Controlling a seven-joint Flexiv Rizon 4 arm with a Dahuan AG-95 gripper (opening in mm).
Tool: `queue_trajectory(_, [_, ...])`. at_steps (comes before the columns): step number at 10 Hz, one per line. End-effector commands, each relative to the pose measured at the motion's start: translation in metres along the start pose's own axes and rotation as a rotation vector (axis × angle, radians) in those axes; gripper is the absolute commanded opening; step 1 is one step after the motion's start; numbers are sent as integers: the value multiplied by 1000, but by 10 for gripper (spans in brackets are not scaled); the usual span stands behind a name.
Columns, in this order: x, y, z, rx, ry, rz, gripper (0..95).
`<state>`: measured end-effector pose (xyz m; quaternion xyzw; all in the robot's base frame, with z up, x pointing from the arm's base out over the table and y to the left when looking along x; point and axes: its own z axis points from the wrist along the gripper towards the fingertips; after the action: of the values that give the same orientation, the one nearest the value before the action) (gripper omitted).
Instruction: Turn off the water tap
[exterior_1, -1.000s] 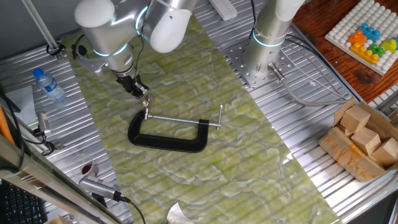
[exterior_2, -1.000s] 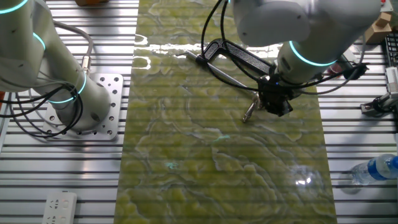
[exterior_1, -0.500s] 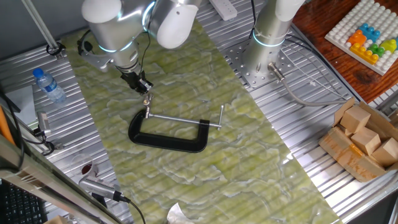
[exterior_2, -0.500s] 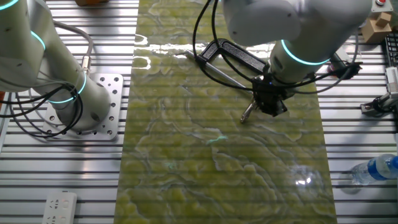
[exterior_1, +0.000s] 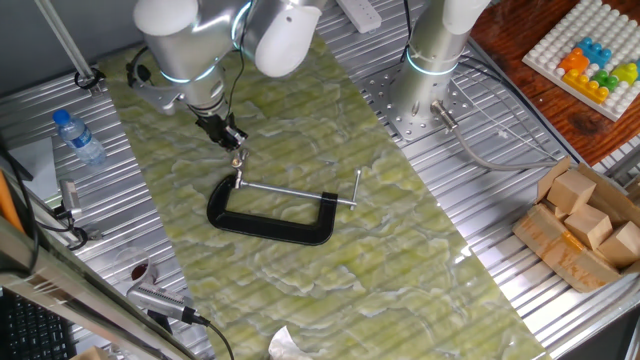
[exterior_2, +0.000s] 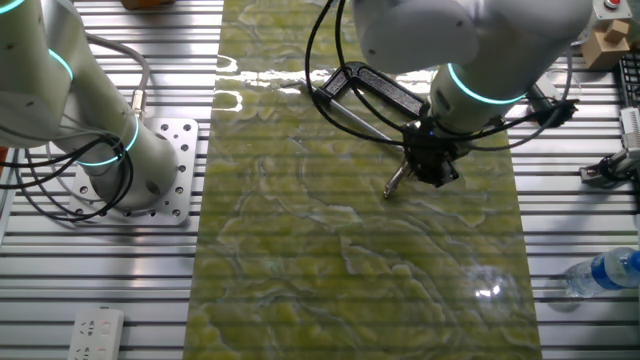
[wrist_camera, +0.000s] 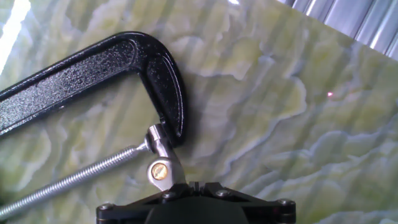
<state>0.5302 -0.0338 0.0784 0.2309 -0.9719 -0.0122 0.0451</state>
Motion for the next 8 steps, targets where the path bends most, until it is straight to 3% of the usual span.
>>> queue_trajectory(1, [-8,6,-24,-18,13,39,0])
queue_trajectory(3, [-11,21,-39,-17,12,72,0])
queue_trajectory(5, [-12,56,-61,-13,14,127,0])
queue_trajectory(8, [-15,96,-74,-10,5,202,0])
